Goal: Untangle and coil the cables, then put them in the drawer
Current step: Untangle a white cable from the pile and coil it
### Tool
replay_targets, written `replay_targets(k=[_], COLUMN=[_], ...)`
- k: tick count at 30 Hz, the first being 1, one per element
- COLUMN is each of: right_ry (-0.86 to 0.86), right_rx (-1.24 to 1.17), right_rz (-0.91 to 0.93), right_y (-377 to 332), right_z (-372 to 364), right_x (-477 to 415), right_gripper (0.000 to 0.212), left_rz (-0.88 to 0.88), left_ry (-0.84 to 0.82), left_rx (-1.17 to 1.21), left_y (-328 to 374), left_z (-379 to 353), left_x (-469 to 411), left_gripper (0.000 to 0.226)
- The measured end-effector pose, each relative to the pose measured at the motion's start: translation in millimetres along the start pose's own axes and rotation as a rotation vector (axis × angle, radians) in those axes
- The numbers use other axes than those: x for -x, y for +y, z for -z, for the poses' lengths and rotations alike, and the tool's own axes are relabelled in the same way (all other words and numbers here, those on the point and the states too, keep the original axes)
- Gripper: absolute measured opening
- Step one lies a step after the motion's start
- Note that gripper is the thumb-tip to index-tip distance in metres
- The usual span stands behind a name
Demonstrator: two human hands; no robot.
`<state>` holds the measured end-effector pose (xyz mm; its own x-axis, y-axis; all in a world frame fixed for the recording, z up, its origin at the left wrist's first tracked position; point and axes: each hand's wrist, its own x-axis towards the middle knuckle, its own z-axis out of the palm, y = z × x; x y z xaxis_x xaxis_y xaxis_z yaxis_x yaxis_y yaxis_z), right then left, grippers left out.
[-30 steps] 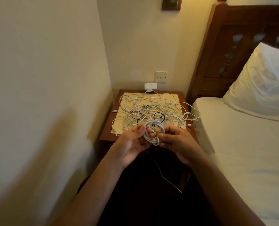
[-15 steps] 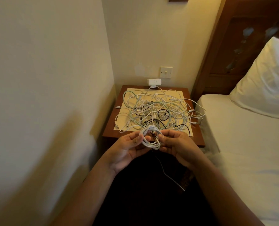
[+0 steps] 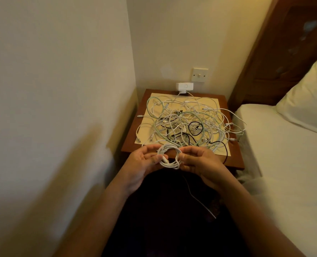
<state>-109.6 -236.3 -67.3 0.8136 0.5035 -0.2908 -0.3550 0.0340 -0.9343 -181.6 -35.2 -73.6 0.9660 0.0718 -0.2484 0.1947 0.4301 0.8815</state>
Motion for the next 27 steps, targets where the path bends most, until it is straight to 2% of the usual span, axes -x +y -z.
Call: replay_targets(k=[3, 7, 9, 12, 17, 21, 27], right_ry=[-0.003, 0.096, 0.134, 0.135, 0.126, 0.163, 0.189], right_rx=[0.084, 0.424, 0.575, 0.659, 0.680, 0.687, 0.731], right_rz=[-0.002, 0.080, 0.123, 0.166, 0.191, 0.219, 0.211], right_y=[7.8, 8.7, 4.8, -1.8, -8.1, -9.6, -12.2], right_z=[-2.3, -0.5, 1.3, 0.2, -4.6, 0.8, 10.3], right_x=[-13.2, -28.9, -35.8, -45.0, -58.5, -64.8, -71.2], right_gripper=[0.018, 0.021, 0.020, 0.020, 0.017, 0.017, 0.017], left_rz=[-0.062, -0.116, -0.117, -0.070, -0.042, -0.093, -0.107], left_ry=[0.141, 0.355, 0.446, 0.569, 0.656, 0.700, 0.649], left_rx=[-0.102, -0.229, -0.271, -0.419, -0.702, -0.880, -1.055], left_y=[-0.9, 9.1, 11.3, 8.4, -2.2, -8.4, -10.1], left_z=[4.4, 34.6, 61.0, 98.0, 123.6, 126.5, 122.6], left_x=[-11.0, -29.4, -40.9, -61.5, -87.5, -94.5, -108.4], left_gripper=[0.036, 0.030, 0.026, 0.027, 0.020, 0.032, 0.042])
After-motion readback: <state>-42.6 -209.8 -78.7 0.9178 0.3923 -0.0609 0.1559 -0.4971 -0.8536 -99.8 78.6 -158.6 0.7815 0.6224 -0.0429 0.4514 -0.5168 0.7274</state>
